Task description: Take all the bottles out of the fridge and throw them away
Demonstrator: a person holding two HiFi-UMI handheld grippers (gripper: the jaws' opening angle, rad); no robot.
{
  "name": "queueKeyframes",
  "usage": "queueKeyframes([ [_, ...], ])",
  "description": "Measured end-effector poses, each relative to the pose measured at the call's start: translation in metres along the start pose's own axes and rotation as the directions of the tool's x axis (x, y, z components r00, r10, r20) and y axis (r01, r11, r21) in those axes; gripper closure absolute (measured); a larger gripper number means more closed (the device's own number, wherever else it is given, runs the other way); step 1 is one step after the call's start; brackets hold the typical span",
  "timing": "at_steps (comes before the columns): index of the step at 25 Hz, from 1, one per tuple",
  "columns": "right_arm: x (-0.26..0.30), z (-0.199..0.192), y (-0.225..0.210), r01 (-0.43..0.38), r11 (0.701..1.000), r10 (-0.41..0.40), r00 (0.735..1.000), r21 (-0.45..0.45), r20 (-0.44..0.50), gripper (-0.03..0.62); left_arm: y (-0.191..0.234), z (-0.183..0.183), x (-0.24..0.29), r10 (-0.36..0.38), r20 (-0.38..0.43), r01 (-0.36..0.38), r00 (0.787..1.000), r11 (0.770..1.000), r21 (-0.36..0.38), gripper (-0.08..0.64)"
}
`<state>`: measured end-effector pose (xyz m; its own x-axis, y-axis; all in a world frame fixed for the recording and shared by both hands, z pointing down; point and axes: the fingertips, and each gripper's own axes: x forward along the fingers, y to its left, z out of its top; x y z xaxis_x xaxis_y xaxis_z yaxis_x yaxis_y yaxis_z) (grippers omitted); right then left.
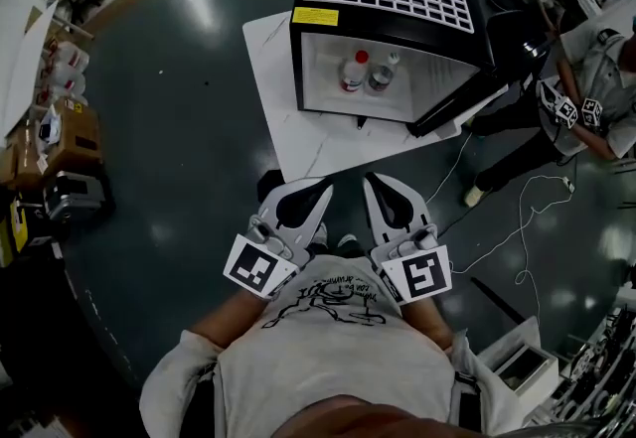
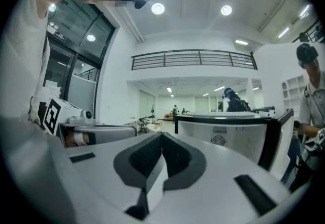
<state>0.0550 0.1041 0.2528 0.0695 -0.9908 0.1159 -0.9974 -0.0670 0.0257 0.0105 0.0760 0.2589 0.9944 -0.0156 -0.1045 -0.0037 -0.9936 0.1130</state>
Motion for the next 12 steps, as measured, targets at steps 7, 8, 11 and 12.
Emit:
queueKeyframes([
  [7, 0.011, 0.000, -0.002, -0.008, 1.000, 0.008, 1.000, -0.005, -0.005, 0.583, 0.005, -0.004, 0.002, 0.002, -0.046, -0.004, 0.999, 0.999, -0.045, 0.554],
  [8, 0.013, 0.000, -0.003, -0.009, 1.000, 0.009, 1.000, -0.006, -0.004, 0.583, 0.006, -0.005, 0.003, 0.004, -0.048, -0.006, 0.999, 0.999, -0.045, 0.554],
  [11, 0.016, 0.001, -0.008, -0.008, 1.000, 0.008, 1.000, 0.000, -0.004, 0.583, 0.010, -0.003, 0.008, 0.007, -0.038, -0.009, 0.999, 0.999, -0.037, 0.554],
  [12, 0.017, 0.001, -0.010, -0.008, 1.000, 0.008, 1.000, 0.001, -0.005, 0.583, 0.011, -0.003, 0.010, 0.008, -0.032, -0.009, 0.999, 0.999, -0.033, 0.554],
])
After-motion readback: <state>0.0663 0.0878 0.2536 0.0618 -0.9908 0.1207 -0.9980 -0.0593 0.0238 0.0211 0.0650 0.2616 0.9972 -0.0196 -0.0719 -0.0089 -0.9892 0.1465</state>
